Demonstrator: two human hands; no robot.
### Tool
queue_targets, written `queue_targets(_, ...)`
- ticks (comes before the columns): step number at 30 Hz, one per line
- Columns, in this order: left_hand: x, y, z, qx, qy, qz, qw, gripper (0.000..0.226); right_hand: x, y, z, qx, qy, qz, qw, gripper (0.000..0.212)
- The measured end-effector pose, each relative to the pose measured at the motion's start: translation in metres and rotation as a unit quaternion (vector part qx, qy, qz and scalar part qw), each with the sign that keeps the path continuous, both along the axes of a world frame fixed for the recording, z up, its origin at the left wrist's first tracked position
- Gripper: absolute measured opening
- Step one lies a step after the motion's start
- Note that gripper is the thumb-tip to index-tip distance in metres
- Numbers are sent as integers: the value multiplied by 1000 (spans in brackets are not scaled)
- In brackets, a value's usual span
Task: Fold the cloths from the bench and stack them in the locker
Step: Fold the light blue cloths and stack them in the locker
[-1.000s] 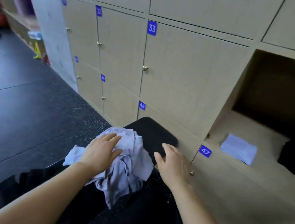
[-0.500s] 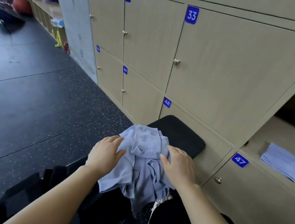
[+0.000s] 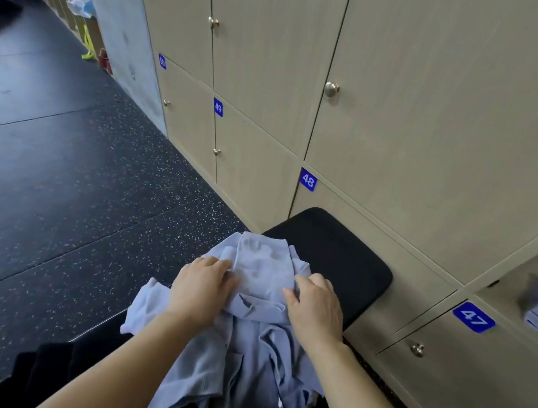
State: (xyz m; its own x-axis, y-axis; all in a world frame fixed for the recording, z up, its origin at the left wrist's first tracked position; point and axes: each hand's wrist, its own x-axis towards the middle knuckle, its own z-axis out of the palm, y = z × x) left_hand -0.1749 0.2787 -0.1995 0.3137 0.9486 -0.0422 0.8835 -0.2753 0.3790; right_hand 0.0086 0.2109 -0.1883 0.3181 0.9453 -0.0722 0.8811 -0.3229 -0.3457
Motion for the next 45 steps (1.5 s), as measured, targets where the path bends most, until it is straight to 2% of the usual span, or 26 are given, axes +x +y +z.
queue_targets(5,6,0,-14,-10,-22,28,999,71,1,5,-22,1,33,-38,999,37)
queue_targets(6,5,0,-16,-15,-31,29,999,65,2,5,-25,7,40,-42,998,36)
queue_targets(9,8,3,-15,-32,-68,58,996,27,3,6,-30,37,84,-62,994,28)
queue_targets(12,15,6,-8,-63,-145,106,982,3,4,10,-26,75,130,-89,985,15)
queue_targets(14,17,8,-3,-93,-190,142,967,17,4,12,-20,105,167,-108,974,12)
queue_targets(17,17,8,15,-126,-309,161,929,14,7,11,-1,156,229,-123,953,11)
queue_targets(19,15,5,33,-122,-367,143,911,15,10,8,18,188,267,-121,937,11)
queue_targets(24,12,-10,87,-121,-449,95,880,35,19,-6,73,247,323,-103,908,14)
queue_targets(26,11,-18,113,-111,-473,77,871,28,22,-15,102,276,357,-99,887,19)
queue_targets(30,9,-37,170,-58,-488,22,870,36,22,-39,167,326,400,-68,854,23)
queue_targets(35,5,-62,241,-36,-523,-28,851,30,21,-70,240,350,461,-43,814,15)
queue_targets(39,9,-81,289,-36,-558,-58,827,15,22,-89,284,360,481,-8,800,14)
queue_targets(45,17,-106,338,-69,-608,-80,787,14,25,-108,332,390,484,15,783,12)
